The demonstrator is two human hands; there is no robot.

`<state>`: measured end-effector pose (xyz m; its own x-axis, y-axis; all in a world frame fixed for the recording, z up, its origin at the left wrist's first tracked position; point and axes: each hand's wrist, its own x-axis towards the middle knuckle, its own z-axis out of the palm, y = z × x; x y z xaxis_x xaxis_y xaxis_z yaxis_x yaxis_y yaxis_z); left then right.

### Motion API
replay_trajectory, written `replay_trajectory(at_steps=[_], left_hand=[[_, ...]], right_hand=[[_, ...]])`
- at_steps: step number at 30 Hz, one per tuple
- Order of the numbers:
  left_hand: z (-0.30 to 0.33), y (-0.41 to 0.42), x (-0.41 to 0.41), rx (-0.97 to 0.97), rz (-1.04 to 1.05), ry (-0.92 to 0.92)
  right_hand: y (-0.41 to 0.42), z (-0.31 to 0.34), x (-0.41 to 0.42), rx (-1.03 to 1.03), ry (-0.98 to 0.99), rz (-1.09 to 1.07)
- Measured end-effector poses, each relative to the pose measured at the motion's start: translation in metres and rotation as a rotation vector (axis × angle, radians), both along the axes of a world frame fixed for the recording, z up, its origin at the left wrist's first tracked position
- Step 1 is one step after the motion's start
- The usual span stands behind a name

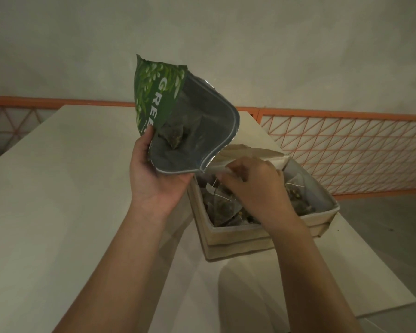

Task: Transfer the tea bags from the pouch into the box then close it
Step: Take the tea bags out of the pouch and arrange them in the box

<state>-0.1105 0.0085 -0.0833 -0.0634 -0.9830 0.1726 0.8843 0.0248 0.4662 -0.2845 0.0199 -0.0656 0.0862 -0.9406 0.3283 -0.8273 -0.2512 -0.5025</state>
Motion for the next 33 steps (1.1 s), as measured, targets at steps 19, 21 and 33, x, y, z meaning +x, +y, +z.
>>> replay_trajectory(at_steps=[19,21,33], left_hand=[[0.013,0.008,-0.013,0.034,0.02,-0.01],[0.019,0.013,-0.014,0.005,0.022,-0.005],[0.045,0.021,-0.023,0.075,-0.138,-0.035]], right_hand=[[0.026,0.024,0.007,-0.302,-0.547,0.13],[0.028,0.028,0.007,-0.422,-0.586,0.123],[0.032,0.024,0.005,-0.53,-0.903,0.083]])
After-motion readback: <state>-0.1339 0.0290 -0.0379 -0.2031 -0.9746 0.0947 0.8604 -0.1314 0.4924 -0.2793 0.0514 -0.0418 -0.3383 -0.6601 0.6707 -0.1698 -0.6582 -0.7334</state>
